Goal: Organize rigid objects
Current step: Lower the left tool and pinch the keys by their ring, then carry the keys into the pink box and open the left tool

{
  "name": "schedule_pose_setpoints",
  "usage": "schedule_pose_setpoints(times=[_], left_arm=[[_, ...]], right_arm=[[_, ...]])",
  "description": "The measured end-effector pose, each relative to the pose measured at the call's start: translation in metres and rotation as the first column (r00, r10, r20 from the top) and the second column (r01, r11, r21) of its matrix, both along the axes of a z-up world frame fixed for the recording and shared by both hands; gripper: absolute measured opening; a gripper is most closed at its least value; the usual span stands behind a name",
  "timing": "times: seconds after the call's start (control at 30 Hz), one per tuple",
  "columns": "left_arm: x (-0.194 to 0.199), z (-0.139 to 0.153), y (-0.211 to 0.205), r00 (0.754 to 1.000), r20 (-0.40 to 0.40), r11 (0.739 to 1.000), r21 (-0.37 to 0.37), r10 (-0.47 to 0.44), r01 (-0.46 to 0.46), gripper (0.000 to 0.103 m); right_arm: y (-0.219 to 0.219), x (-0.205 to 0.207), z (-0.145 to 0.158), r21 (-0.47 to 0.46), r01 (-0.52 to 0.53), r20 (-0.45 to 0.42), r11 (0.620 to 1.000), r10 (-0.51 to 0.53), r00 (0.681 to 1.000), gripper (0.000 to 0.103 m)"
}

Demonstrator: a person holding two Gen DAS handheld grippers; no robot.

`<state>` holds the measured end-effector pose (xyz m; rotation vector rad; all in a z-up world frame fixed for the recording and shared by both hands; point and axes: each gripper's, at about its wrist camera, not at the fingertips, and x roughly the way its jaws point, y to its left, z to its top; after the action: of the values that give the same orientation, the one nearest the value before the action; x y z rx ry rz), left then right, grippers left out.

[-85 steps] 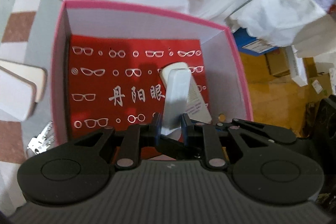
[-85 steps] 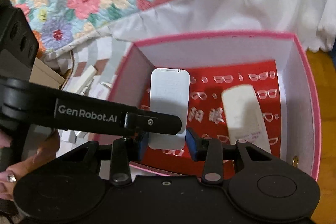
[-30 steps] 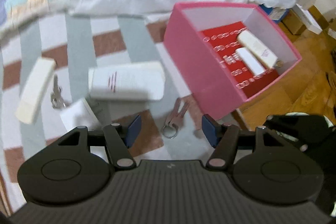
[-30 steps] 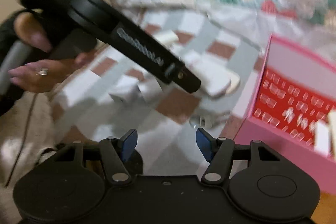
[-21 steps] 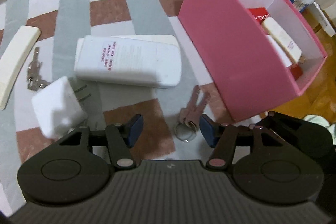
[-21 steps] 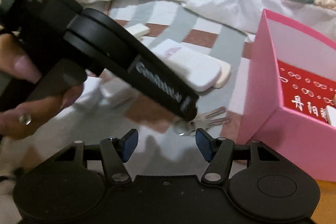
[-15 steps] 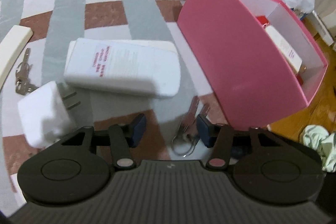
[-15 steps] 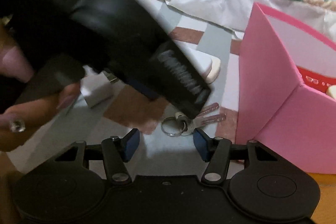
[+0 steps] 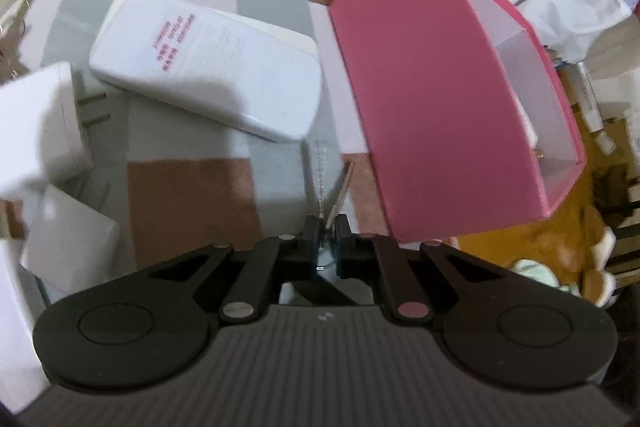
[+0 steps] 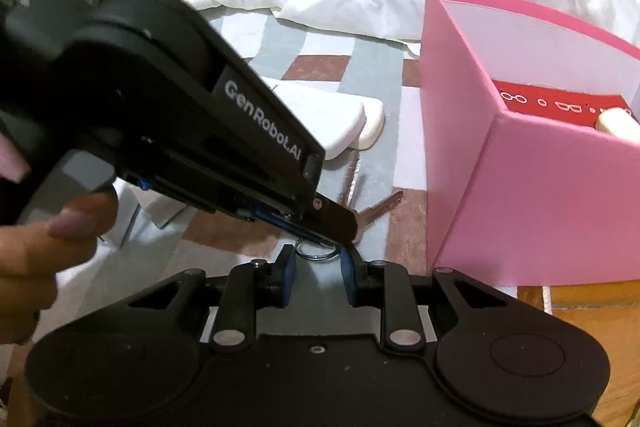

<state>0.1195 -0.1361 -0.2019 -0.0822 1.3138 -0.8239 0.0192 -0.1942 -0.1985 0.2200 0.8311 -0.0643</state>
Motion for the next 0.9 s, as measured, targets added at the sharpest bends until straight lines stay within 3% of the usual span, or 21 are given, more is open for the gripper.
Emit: schedule_pose_setpoints(times=[0.2,0.27,0.33,0.53,0.9], left_arm=[[-0.009,0.003,-0.006,0.997,0.079,1.000,0.016,0.002,-0.003,0.006],[-0.009,0.004,-0.004,0.998,0.065,1.000,0.002,-0.001,0.000,0.002],[-0.008,0.007,0.000,0.999,0.053,1.000,0.014,0.002,-0.003,0.002],[-0.006,0.013,0.009,1.000,0.016,1.000,0.003,0.022,-0.022,0.002],[-0.022,0.076,0.028,0.999,0.045,0.999,-0.048,0.001,0.002,0.002]], right_arm=[[-0.002,0.002,0.000,-0.025,0.009,0.011,1.000,-0.008,1.000,0.029],[0.012,-0.008,0.006,-0.029,0.008,0.011,1.000,-0.007,1.000,0.030],[0.013,-0.017,0.006,-0.032,0.019,0.009,0.999,-0.019,1.000,0.014],[0.008,-0.026,0.013,0.024,0.015,0.029,1.000,-0.015,0.999,0.005],[0.005,-0.059,0.065,0.072,-0.039,0.112,0.997,0.031,0.993,0.005]])
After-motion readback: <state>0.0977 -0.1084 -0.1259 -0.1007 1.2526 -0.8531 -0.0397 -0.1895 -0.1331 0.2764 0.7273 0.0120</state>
